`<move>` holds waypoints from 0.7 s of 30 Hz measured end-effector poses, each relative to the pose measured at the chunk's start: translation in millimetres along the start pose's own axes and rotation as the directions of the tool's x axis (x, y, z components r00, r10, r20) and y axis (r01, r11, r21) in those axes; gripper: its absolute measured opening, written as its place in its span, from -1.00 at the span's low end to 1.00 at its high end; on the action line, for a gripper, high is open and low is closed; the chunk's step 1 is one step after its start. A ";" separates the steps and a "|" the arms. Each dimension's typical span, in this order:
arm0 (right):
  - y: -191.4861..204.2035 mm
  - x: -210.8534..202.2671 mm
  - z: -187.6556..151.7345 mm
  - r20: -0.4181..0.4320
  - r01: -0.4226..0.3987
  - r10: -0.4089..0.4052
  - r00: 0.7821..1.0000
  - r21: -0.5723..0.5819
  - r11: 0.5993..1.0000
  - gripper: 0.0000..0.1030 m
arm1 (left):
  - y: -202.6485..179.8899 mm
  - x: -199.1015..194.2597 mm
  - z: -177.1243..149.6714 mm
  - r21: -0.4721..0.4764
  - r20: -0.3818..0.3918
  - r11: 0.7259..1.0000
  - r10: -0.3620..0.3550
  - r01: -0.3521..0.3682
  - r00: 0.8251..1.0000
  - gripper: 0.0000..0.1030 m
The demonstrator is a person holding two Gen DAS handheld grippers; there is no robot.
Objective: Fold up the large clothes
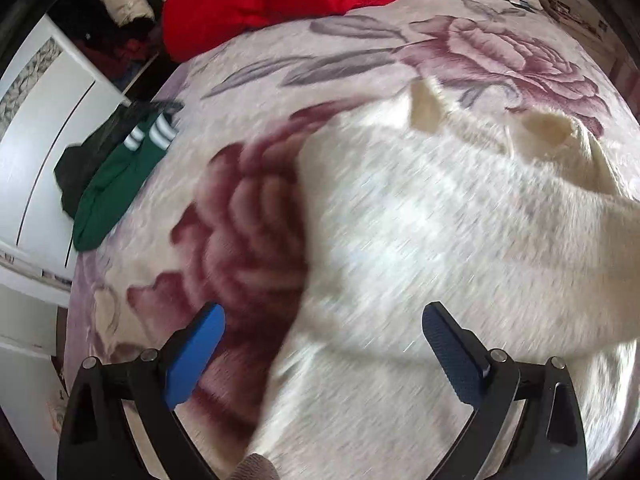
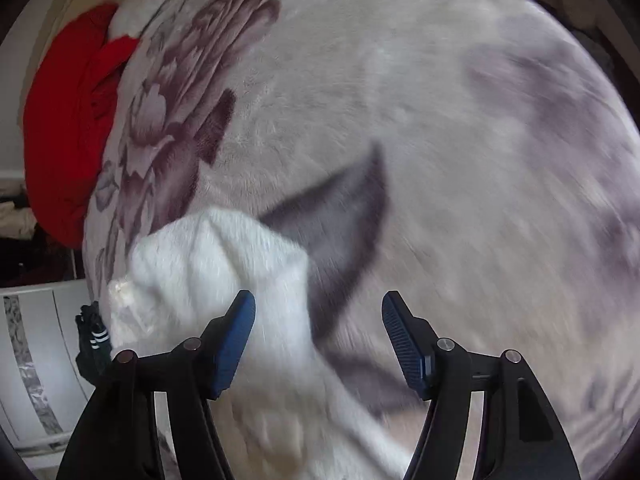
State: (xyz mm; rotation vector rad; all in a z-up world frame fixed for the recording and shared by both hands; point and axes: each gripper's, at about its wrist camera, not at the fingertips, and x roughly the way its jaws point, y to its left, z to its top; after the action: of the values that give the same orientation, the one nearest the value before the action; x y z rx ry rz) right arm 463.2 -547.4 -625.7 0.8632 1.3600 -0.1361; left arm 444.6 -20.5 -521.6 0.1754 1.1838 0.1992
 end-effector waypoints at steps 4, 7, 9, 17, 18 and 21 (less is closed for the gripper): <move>34.4 72.9 29.8 -0.182 -0.027 0.006 0.983 -0.110 0.994 0.54 | -30.4 4.6 19.2 0.053 0.045 0.998 0.015 -0.018 0.999 0.97; 67.1 82.4 26.2 -0.134 0.105 -0.146 0.980 -0.275 0.956 -0.80 | -42.3 4.9 23.5 0.081 0.064 0.996 0.018 -0.023 0.998 0.97; 81.7 74.2 23.0 -0.071 0.151 -0.177 0.982 -0.277 0.949 -0.84 | -48.3 7.0 22.2 0.097 0.063 0.995 0.019 -0.025 0.998 0.97; 88.1 82.6 27.7 0.009 0.275 -0.283 0.959 -0.274 0.922 -0.88 | -55.8 11.0 5.2 0.125 0.030 0.991 0.041 -0.045 0.999 0.97; 89.9 80.3 24.7 -0.009 0.247 -0.260 0.966 -0.281 0.927 -0.85 | -54.2 7.7 3.4 0.122 0.031 0.992 0.036 -0.040 0.999 0.97; 80.2 48.8 8.5 -0.029 0.189 -0.203 0.979 -0.256 0.948 -0.15 | -46.5 -9.5 -5.8 0.112 0.037 0.993 0.020 -0.024 0.999 0.97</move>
State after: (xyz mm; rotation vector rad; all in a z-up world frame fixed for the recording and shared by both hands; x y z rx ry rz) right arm 526.7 -478.1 -632.5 0.5201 1.4781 -0.0904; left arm 438.7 -67.8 -526.3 0.2896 1.1584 0.1487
